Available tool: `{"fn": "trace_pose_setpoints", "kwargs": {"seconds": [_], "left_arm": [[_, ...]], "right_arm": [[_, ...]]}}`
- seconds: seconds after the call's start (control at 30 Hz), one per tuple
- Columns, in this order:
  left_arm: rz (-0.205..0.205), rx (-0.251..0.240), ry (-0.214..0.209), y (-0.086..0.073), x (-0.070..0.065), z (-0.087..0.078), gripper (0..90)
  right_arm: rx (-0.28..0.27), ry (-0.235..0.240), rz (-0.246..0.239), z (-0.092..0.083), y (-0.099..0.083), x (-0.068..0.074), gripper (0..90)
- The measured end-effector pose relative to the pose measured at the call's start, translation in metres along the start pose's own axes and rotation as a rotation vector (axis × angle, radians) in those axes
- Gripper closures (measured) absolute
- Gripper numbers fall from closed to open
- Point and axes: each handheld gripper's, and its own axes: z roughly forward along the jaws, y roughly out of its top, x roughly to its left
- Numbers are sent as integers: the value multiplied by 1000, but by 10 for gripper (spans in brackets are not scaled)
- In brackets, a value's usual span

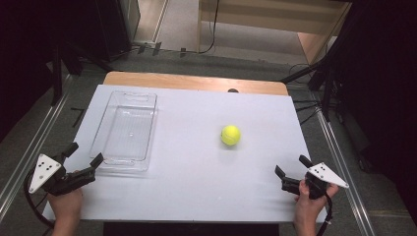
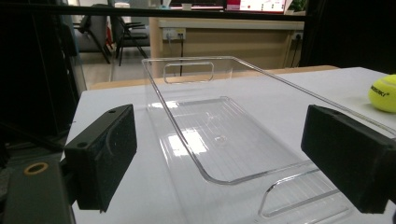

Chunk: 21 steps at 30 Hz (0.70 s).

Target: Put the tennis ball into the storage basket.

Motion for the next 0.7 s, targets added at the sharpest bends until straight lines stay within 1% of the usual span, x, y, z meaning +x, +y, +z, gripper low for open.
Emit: {"fn": "trace_pose_setpoints", "kwargs": {"seconds": [0.2, 0.23, 0.27, 0.4, 0.47, 0.5, 0.7], "left_arm": [[2, -3, -3, 0, 0, -1, 110], [2, -3, -1, 0, 0, -1, 110], [3, -2, -1, 0, 0, -1, 110], [6, -3, 3, 0, -1, -1, 110], [11, -1, 0, 0, -1, 0, 111], [13, 0, 1, 0, -2, 0, 111], [13, -1, -1, -1, -2, 0, 111]], "right_arm": [[6, 11, 8, 1, 0, 1, 0], [4, 21, 6, 1, 2, 1, 0], [4, 21, 6, 1, 2, 1, 0], [18, 33, 2, 1, 9, 0, 0], [23, 39, -9, 2, 12, 0, 0], [30, 34, -12, 2, 13, 0, 0], [29, 57, -10, 2, 19, -1, 0]]}}
